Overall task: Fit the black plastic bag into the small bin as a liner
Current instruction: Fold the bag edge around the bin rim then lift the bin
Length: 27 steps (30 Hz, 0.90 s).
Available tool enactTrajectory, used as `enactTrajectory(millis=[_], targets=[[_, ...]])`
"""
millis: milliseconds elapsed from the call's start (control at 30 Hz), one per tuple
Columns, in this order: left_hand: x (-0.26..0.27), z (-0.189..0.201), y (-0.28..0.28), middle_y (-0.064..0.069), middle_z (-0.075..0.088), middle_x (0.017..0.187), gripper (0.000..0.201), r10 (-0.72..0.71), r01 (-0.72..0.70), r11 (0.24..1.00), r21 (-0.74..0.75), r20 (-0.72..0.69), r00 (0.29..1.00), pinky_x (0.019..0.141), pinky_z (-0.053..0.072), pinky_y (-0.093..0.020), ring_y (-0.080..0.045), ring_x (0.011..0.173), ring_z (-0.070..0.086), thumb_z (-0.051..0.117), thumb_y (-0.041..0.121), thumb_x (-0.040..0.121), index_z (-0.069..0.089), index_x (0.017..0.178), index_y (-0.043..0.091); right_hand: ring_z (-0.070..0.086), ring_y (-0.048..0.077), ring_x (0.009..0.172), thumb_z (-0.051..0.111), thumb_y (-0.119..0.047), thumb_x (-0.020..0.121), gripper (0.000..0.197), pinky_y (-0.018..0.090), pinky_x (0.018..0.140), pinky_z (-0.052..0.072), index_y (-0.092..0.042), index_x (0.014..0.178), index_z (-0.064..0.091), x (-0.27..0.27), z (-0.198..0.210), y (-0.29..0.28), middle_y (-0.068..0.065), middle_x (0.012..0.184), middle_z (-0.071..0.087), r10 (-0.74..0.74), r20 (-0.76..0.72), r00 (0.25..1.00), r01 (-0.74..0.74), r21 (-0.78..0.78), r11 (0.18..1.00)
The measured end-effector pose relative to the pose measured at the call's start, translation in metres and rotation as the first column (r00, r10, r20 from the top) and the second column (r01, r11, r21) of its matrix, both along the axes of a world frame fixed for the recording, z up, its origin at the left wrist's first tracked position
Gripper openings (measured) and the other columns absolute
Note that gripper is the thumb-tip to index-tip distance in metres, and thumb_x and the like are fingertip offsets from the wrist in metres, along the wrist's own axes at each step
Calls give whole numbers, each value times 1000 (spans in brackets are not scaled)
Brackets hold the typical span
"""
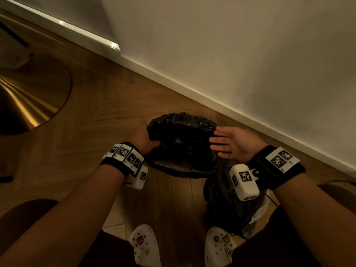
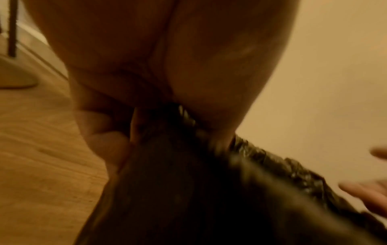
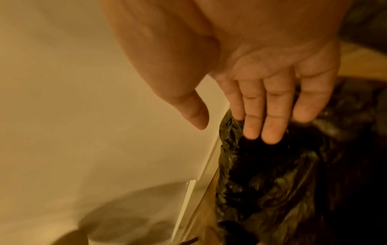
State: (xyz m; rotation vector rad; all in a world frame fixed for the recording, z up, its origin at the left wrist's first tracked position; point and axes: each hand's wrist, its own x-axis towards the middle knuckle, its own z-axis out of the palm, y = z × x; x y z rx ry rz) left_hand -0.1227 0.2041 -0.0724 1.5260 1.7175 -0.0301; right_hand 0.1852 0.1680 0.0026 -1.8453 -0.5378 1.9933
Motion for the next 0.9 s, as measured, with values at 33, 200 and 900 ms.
enactTrajectory(millis=[33, 200, 900], targets=[[-1, 9, -2, -2, 65, 118, 53, 32, -31, 999, -24, 51, 998, 88, 54, -38, -24, 106, 63, 76, 37, 77, 59, 124, 18, 67, 18, 91, 58, -39, 94, 23, 34, 79, 48, -22, 108, 62, 2, -2, -1, -1, 96, 69, 15, 68, 998, -18, 36, 999], [-18, 33, -7, -6, 52, 139, 74, 138, -125, 955, -269, 32, 990, 90, 55, -43, -31, 111, 60, 70, 44, 84, 38, 146, 19, 70, 24, 87, 67, -41, 87, 27, 32, 66, 54, -20, 104, 64, 8, -15, -10, 2, 83, 64, 181, 394, 901, -222, 59, 973], [-11, 65, 8, -6, 56, 74, 14, 478, -414, 876, -247, 345, 808, 56, 40, -25, -15, 59, 48, 54, 4, 95, 67, 93, 10, 55, 22, 55, 64, -15, 90, 20, 35, 62, 47, -13, 71, 59, 15, 4, 46, 0, 46, 57, 244, 464, 851, -368, 198, 908]])
